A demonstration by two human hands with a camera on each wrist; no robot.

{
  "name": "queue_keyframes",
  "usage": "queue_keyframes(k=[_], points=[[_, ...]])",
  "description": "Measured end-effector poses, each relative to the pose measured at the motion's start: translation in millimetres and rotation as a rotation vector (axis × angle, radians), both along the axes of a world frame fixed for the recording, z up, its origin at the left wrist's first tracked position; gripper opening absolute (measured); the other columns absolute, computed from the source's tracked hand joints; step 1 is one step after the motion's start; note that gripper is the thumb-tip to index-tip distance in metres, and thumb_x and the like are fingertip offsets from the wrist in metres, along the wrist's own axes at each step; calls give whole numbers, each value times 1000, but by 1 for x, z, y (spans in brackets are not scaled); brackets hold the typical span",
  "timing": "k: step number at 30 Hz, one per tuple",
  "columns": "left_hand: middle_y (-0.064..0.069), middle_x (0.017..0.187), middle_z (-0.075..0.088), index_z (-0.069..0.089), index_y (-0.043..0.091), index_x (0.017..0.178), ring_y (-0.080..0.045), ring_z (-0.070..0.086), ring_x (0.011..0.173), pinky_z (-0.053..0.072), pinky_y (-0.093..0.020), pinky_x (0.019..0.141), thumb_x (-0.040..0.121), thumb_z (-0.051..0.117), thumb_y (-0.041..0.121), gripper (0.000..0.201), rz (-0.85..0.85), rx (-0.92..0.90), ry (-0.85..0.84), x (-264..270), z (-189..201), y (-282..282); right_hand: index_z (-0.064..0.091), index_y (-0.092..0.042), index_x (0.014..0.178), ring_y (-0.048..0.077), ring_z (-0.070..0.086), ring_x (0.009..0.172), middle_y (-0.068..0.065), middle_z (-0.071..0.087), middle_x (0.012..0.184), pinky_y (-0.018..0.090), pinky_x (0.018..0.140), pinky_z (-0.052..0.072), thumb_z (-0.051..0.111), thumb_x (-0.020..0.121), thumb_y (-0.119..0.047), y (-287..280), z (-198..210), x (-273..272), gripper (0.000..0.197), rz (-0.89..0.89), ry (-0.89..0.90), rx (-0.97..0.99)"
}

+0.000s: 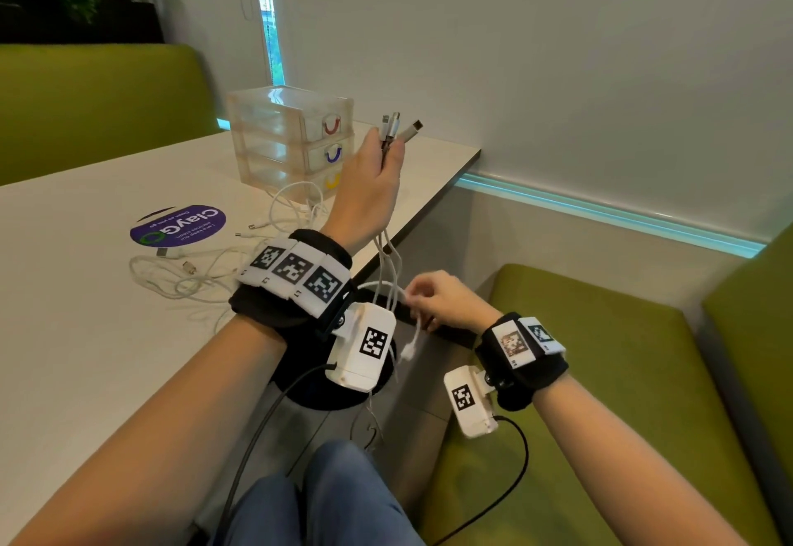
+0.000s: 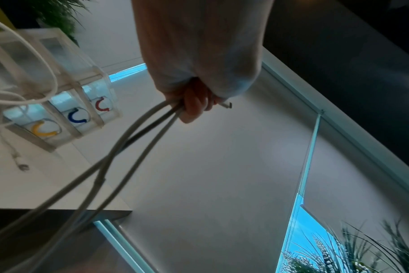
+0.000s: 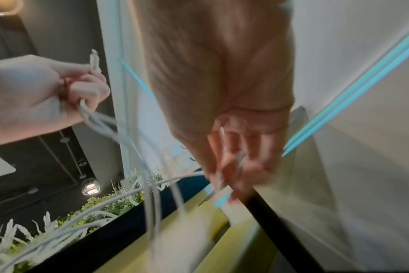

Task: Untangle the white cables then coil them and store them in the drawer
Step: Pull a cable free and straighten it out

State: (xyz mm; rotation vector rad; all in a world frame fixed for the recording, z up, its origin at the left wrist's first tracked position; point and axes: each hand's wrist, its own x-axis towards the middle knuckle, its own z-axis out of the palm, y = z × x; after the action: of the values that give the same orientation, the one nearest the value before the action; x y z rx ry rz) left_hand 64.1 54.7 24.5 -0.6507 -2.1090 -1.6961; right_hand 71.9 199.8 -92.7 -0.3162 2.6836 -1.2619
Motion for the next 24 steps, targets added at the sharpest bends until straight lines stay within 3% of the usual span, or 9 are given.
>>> queue_keyframes(k=[3,6,8,10,12,14,18,21,24], points=[[5,61,34,36,25,73,-12,29,51,25,-27,50,100,36,25,27,14,-22,-22,-6,-7,-4,51,-14,108,9,48,44,1,51,62,14,40,40,47,95,-13,8,17,-6,14,-100,146,-155],[4,60,33,37,22,72,-12,29,50,24,-26,48,100,35,25,28,9,-49,-56,-7,-13,-2,60,-11,88,5,42,36,1,48,57,15,35,33,40,93,-4,7,32,-14,22,-186,123,-400],[4,58,33,41,16,80,-11,30,48,26,-25,47,101,33,24,23,15,-68,-78,-8,-19,1,64,-6,83,8,48,41,3,53,58,16,39,38,33,90,3,5,43,-14,33,-205,89,-648],[4,58,33,40,11,92,-8,32,44,30,-24,46,101,31,23,17,-1,-39,-98,-7,-25,2,65,-2,93,11,63,58,7,63,71,18,54,51,30,89,8,2,50,-12,36,-152,125,-790],[5,58,34,39,11,99,-7,33,43,30,-25,46,101,30,21,14,-13,-25,-87,-8,-32,1,64,-5,106,14,69,81,9,68,88,24,75,57,43,91,6,0,52,-10,28,-78,213,-775],[4,62,37,41,8,106,-10,35,47,31,-28,51,101,30,18,15,10,-53,-64,-10,-39,0,62,-6,111,17,68,89,10,69,93,31,83,57,53,90,-4,-2,53,-9,24,-60,253,-738],[8,71,44,42,15,101,0,41,50,34,-26,56,92,35,7,14,-52,-3,-85,-8,-44,-2,66,-4,99,14,67,70,15,66,78,30,71,56,50,93,-15,-12,57,-13,21,-140,336,-592],[6,66,42,45,10,98,6,43,51,36,-10,55,92,44,1,11,-66,-98,11,-3,-45,-1,68,-6,92,28,66,75,27,66,84,38,71,56,52,92,-15,-22,55,-16,18,-147,411,-468],[10,64,39,50,8,93,10,45,52,36,-5,55,97,44,10,7,-8,-95,133,-1,-43,1,66,-7,86,30,66,76,20,66,81,36,68,56,50,94,-18,-29,53,-16,21,-151,442,-386]])
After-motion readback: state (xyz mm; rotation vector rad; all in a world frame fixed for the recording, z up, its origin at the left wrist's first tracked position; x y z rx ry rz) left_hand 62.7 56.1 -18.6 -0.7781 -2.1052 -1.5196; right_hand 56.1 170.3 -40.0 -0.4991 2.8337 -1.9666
